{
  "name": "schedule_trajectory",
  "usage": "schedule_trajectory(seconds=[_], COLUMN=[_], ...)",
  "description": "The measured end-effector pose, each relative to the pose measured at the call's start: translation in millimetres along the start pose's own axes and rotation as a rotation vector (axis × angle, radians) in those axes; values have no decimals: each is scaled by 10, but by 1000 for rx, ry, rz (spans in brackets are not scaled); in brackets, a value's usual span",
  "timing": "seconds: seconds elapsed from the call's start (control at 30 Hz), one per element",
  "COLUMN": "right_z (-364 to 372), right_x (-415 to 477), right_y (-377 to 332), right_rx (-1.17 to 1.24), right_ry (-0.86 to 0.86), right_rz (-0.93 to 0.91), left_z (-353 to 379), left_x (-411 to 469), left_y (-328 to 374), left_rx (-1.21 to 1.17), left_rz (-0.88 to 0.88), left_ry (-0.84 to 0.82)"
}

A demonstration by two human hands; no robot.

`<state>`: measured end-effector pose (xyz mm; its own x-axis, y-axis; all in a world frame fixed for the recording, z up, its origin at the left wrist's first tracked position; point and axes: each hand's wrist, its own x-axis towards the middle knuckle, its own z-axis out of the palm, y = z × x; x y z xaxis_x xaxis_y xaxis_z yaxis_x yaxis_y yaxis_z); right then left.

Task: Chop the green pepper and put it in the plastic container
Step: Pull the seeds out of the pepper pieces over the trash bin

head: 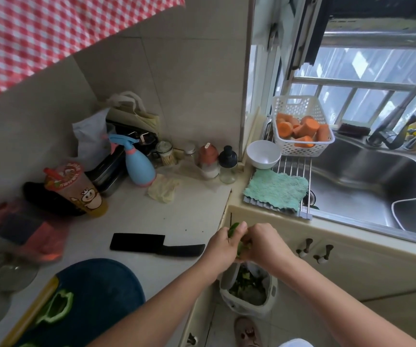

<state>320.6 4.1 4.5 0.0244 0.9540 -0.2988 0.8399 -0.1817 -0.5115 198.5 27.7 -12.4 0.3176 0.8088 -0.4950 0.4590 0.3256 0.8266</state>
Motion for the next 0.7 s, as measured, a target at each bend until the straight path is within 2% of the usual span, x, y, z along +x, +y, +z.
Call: schedule_trajectory(seconds=[0.7], right_z=[246], right_x=[58], right_y=[-24], right_rx=[147], right_ry=[65], right_rz=[94], left_z=[-21], left_x=[59], left_y=[-134], left_rx=[23], left_rz=[-59], left_ry=[32])
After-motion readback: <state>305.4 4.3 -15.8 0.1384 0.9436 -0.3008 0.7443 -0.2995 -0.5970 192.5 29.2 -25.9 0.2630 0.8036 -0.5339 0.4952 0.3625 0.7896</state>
